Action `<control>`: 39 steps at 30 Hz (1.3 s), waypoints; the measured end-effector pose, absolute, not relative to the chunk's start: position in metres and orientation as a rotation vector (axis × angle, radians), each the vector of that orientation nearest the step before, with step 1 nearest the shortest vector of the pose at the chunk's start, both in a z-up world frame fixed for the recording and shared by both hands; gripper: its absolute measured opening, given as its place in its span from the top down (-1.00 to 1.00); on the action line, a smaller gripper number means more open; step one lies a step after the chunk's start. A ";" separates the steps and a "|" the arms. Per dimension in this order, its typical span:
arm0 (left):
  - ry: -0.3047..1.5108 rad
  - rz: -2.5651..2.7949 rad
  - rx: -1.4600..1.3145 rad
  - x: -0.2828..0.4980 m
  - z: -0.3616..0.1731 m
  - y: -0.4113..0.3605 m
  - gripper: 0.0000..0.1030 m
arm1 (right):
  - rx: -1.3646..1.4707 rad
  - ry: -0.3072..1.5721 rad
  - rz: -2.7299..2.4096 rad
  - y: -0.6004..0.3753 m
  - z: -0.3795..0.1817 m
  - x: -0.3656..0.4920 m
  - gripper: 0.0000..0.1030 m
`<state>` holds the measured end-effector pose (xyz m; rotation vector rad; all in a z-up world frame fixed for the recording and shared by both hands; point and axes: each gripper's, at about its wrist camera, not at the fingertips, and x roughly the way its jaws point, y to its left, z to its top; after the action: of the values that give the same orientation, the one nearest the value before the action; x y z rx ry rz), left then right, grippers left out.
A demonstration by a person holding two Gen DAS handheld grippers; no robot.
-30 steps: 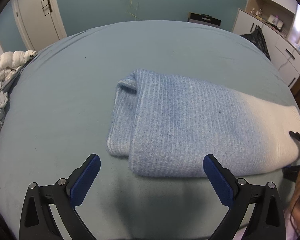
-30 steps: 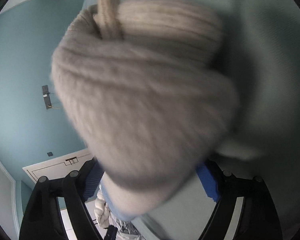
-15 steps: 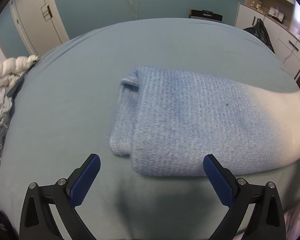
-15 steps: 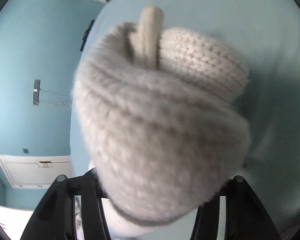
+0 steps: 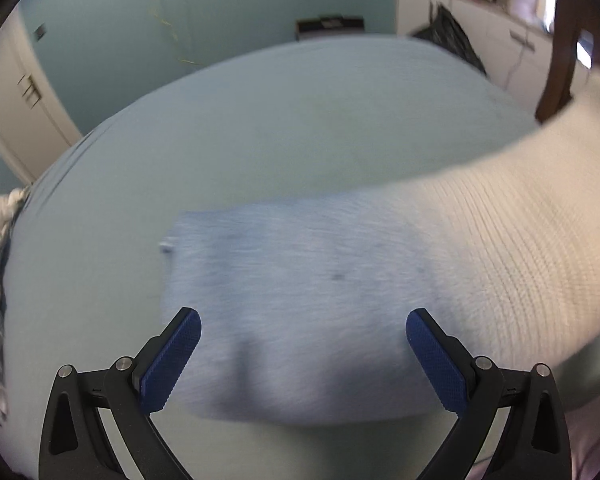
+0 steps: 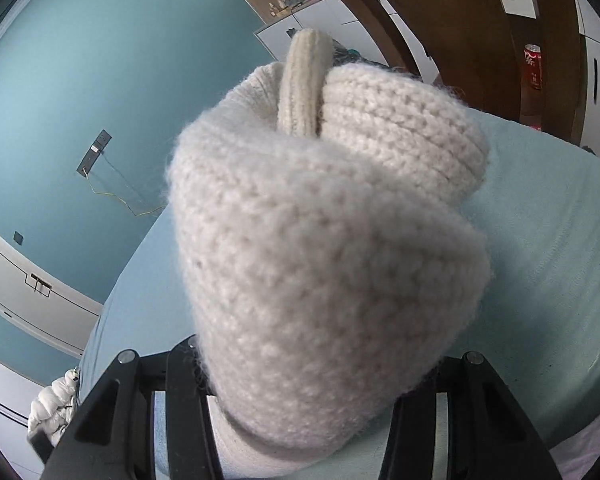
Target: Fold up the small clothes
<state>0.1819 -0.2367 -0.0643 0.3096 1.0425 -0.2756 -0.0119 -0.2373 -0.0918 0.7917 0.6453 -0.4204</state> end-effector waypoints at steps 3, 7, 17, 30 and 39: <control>1.026 -0.247 0.417 0.178 -0.085 -0.267 -1.00 | 0.769 0.638 -0.410 -0.240 -0.094 0.014 0.17; 1.015 -0.235 0.489 0.173 -0.109 -0.283 -1.00 | 0.703 0.631 -0.396 -0.244 -0.103 0.024 0.16; 1.003 -0.276 0.204 0.178 -0.066 -0.242 -1.00 | 0.550 0.617 -0.370 -0.240 -0.093 0.028 0.16; 1.073 -0.319 0.456 0.174 -0.113 -0.288 -0.88 | 0.474 0.646 -0.347 -0.225 -0.098 0.054 0.15; 1.097 -0.180 0.266 0.259 -0.100 -0.271 -0.90 | 0.438 0.596 -0.356 -0.234 -0.098 0.061 0.15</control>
<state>0.2594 -0.2709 -0.1004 0.2663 1.0969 -0.1797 0.0605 -0.2342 -0.0984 0.4377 0.5962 -0.3564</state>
